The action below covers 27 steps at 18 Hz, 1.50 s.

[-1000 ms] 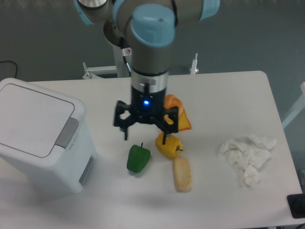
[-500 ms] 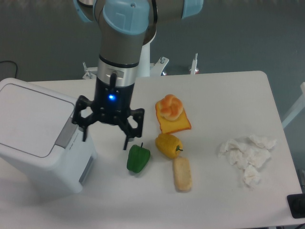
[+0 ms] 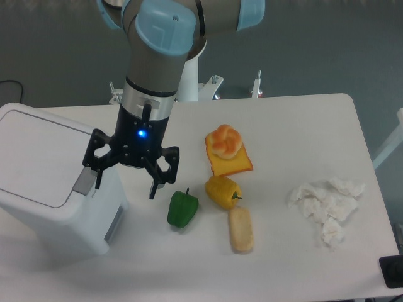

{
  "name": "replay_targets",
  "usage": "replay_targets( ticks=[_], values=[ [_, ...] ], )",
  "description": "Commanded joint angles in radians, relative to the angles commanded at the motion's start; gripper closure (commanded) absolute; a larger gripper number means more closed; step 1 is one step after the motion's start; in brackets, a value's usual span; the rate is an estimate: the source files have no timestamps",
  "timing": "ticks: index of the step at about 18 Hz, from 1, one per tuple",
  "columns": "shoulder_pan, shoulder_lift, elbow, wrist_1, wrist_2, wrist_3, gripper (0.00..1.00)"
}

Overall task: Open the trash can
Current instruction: 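Lower the gripper onto the lid's grey button beside the trash can, then press the grey lid button with the gripper until the lid pops open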

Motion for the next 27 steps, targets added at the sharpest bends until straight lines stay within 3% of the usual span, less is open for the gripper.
replay_targets(
  ticks=[10, 27],
  values=[
    [-0.003, 0.046, -0.054, -0.003, -0.006, -0.02, 0.0],
    [-0.012, 0.032, -0.052, 0.002, -0.002, -0.035, 0.0]
  ],
)
